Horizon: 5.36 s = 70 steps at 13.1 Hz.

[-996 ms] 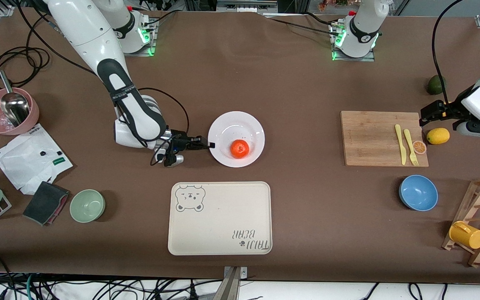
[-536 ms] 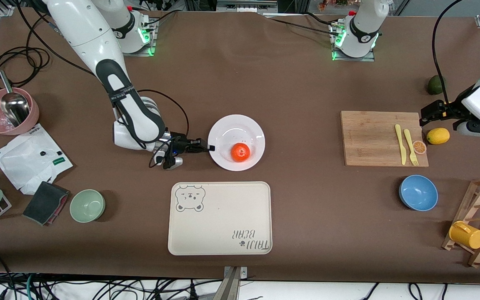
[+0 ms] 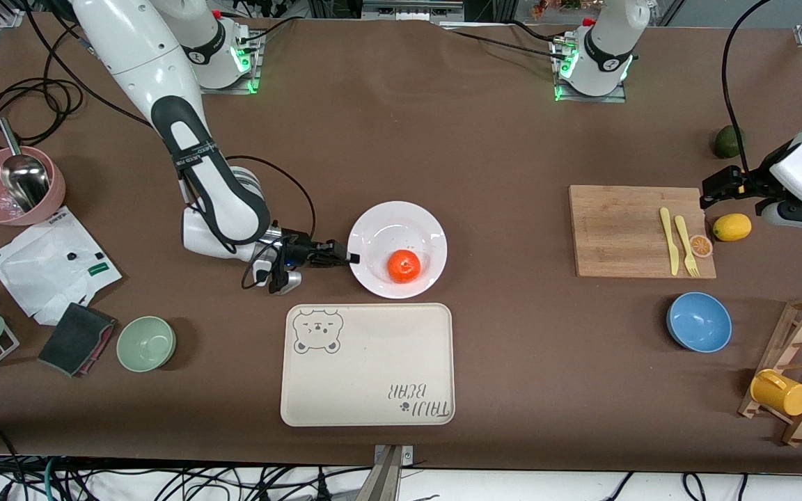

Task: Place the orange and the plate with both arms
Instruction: 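Grip the plate rim with the right gripper and lift slightly, then slide the plate onto the bear-print tray with the right gripper, then open the right gripper and release the plate on the tray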

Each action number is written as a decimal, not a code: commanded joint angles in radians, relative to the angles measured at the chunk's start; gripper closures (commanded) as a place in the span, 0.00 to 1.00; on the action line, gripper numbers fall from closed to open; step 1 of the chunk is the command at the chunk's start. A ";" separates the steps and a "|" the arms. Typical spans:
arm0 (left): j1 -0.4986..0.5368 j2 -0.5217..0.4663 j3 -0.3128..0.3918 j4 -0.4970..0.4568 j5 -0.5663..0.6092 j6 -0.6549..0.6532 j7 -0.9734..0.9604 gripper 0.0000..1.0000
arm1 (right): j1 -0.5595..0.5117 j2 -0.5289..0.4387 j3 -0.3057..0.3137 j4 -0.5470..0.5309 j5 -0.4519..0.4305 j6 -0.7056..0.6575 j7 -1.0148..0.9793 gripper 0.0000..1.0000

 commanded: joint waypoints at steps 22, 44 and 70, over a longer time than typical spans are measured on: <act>0.005 0.011 0.000 0.030 -0.025 -0.034 0.026 0.00 | -0.170 0.431 -0.022 0.622 -0.045 -0.062 0.007 1.00; 0.006 0.011 0.000 0.030 -0.025 -0.034 0.027 0.00 | -0.187 0.409 -0.046 0.602 -0.152 -0.071 -0.007 0.00; 0.006 0.011 0.000 0.030 -0.025 -0.034 0.027 0.00 | -0.191 0.123 -0.146 0.552 -1.035 -0.456 0.251 0.00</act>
